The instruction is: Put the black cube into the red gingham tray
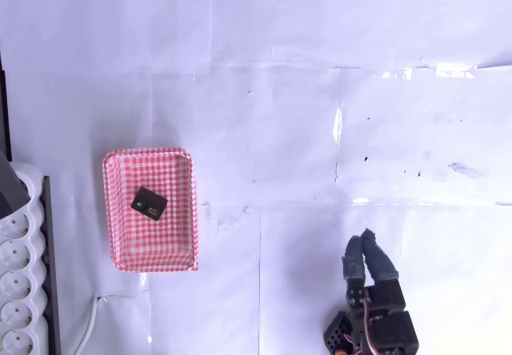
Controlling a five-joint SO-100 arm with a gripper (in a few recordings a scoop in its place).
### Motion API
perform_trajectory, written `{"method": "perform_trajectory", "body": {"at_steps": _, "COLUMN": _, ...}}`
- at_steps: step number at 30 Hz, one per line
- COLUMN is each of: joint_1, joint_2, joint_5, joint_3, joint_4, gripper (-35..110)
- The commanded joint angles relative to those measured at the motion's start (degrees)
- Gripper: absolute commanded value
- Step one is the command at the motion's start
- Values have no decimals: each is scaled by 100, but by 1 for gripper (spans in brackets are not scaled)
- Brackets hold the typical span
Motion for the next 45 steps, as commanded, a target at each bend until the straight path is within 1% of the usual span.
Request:
{"method": "perform_trajectory", "body": {"at_steps": 1, "joint_1": 316, "joint_2": -659, "joint_5": 149, "joint_3": -237, "joint_4": 431, "gripper": 0}}
{"method": "perform_trajectory", "body": {"at_steps": 4, "joint_1": 334, "joint_2": -782, "joint_5": 79, "joint_3": -237, "joint_4": 940, "gripper": 0}}
{"method": "perform_trajectory", "body": {"at_steps": 7, "joint_1": 422, "joint_2": -1195, "joint_5": 264, "joint_3": -237, "joint_4": 1916, "gripper": 0}}
{"method": "perform_trajectory", "body": {"at_steps": 11, "joint_1": 598, "joint_2": -1195, "joint_5": 475, "joint_3": -237, "joint_4": 2733, "gripper": 0}}
{"method": "perform_trajectory", "body": {"at_steps": 45, "joint_1": 492, "joint_2": -1195, "joint_5": 396, "joint_3": -246, "joint_4": 2725, "gripper": 0}}
